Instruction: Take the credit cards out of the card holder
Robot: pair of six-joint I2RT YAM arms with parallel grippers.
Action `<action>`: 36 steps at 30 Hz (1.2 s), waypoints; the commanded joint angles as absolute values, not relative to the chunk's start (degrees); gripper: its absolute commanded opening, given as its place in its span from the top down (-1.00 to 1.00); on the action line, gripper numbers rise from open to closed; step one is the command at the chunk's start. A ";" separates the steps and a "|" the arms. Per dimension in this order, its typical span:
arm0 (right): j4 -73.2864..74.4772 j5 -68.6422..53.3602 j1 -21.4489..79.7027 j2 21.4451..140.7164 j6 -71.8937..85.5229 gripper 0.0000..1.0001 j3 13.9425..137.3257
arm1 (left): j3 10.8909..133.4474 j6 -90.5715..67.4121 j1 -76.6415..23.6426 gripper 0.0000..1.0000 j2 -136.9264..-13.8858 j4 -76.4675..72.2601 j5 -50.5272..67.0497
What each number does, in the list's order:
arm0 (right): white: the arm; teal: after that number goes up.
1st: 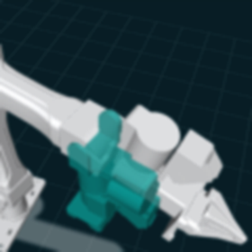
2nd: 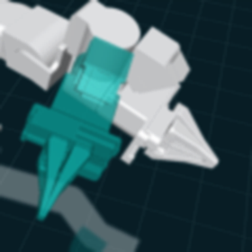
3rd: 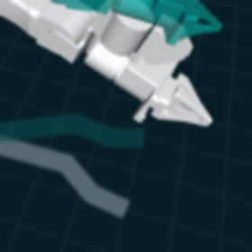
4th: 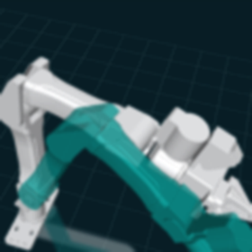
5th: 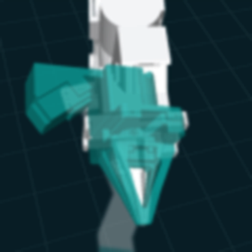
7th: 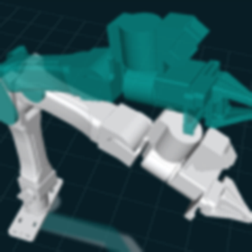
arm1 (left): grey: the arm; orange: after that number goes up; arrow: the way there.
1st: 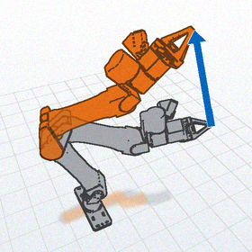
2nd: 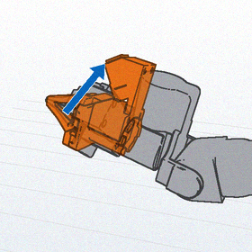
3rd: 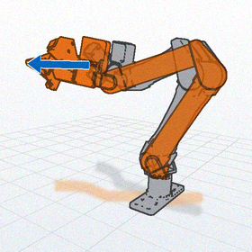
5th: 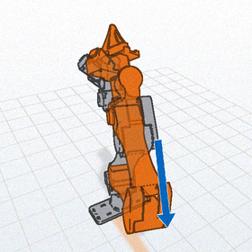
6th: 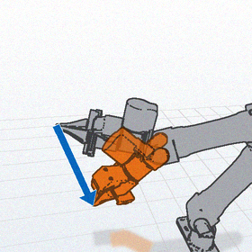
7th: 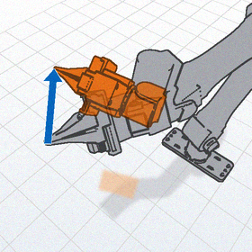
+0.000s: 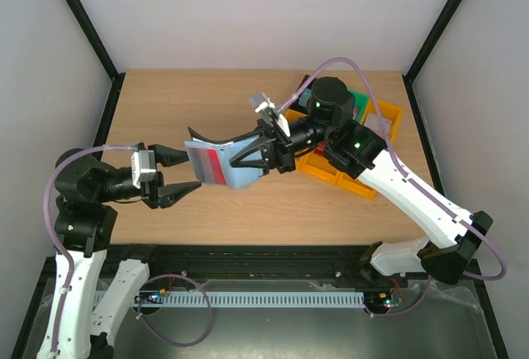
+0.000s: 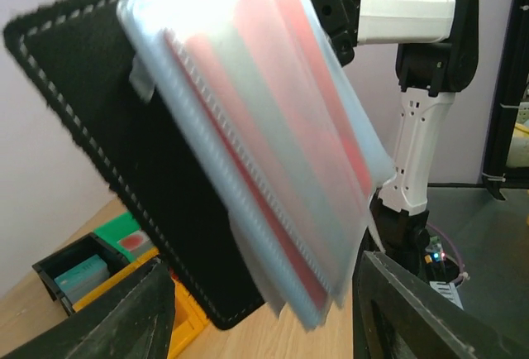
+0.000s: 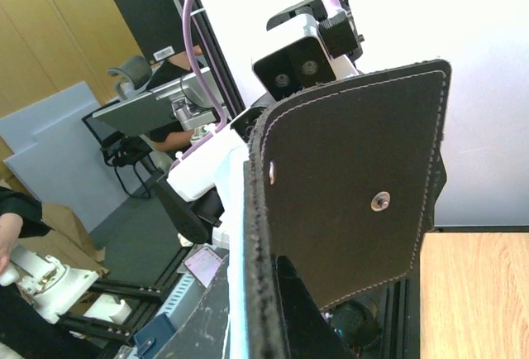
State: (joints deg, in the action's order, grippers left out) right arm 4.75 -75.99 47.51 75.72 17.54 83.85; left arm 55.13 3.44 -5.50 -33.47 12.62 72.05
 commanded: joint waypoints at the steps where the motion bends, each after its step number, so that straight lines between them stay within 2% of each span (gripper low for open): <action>1: 6.01 -77.41 46.71 73.16 15.96 0.95 86.04 | 56.34 8.75 -4.92 -0.25 -33.75 16.54 73.10; 14: 5.07 -77.12 46.61 73.30 17.14 0.95 86.04 | 55.69 8.90 -4.88 -0.22 -33.49 13.99 70.51; 21: 5.05 -77.61 46.63 72.78 17.55 0.95 86.30 | 55.77 16.75 -4.84 -0.22 -33.39 18.73 67.81; 27: 2.81 -76.31 46.67 72.99 19.72 0.95 86.00 | 54.84 11.32 -4.96 -0.23 -33.49 11.42 69.52; 36: 2.83 -76.36 47.13 74.44 19.81 0.95 86.30 | 52.69 8.14 -5.18 -0.25 -31.96 8.30 68.74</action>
State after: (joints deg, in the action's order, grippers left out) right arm 5.69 -75.85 46.85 74.48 18.94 83.96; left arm 53.47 9.52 -5.19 -32.16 11.73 68.53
